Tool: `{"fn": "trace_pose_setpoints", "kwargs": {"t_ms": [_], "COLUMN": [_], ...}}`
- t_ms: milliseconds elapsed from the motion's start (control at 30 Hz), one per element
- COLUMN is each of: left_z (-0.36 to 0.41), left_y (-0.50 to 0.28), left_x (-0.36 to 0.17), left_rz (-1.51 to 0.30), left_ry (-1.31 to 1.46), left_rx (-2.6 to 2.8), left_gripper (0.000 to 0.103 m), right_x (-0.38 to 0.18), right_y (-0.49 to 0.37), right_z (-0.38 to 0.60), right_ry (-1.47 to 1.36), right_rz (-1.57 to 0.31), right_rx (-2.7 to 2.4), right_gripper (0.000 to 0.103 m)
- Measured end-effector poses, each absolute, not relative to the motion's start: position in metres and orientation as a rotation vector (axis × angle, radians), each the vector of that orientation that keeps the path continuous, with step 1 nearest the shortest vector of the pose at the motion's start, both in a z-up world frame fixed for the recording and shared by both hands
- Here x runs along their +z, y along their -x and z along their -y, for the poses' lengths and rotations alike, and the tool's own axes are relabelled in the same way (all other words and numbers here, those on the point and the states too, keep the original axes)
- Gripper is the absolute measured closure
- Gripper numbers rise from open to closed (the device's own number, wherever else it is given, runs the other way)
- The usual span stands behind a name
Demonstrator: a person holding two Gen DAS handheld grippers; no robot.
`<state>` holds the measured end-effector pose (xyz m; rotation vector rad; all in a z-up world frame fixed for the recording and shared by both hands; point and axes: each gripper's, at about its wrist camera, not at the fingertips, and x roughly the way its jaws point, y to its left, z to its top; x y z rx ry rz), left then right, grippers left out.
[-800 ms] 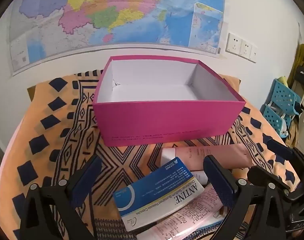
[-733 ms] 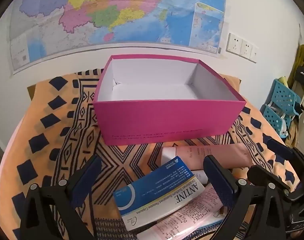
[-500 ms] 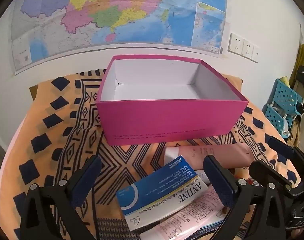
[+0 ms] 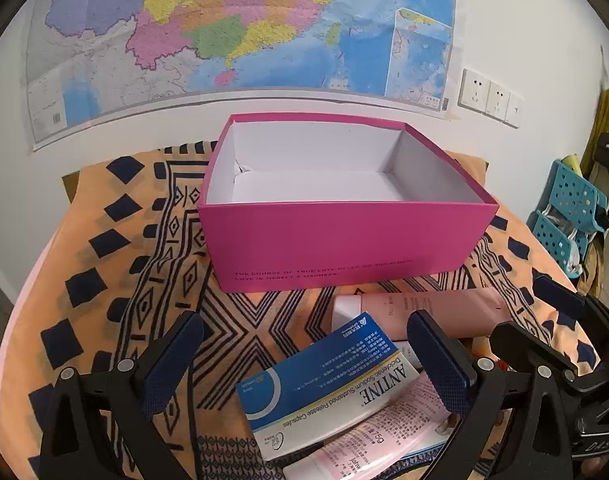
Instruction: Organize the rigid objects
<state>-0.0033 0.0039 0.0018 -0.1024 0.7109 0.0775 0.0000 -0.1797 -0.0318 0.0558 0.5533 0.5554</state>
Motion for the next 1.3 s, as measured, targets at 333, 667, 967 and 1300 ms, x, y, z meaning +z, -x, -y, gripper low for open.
{"fn": "trace_pose_setpoints", "kwargs": {"t_ms": [333, 667, 967, 1300], "left_z": [-0.0042, -0.0043, -0.0042, -0.0045], "left_y": [0.0034, 0.0035, 0.0029, 0.0038], "left_x": [0.001, 0.0007, 0.0001, -0.0006], "left_rz": [-0.713, -0.711, -0.712, -0.713], "left_ry": [0.102, 0.101, 0.1, 0.102], "left_rx": [0.076, 0.078, 0.077, 0.077], "left_gripper": [0.0, 0.0, 0.0, 0.0], "right_x": [-0.0309, -0.0299, -0.0289, -0.0287], "right_y": [-0.0013, -0.0005, -0.0009, -0.002], "right_z": [0.1794, 0.1786, 0.1766, 0.1761], "right_ry": [-0.06, -0.064, -0.066, -0.069], "right_rz": [-0.555, -0.544, -0.541, -0.544], "right_rx": [0.562, 0.575, 0.59, 0.602], "right_gripper": [0.0, 0.0, 0.0, 0.0]}}
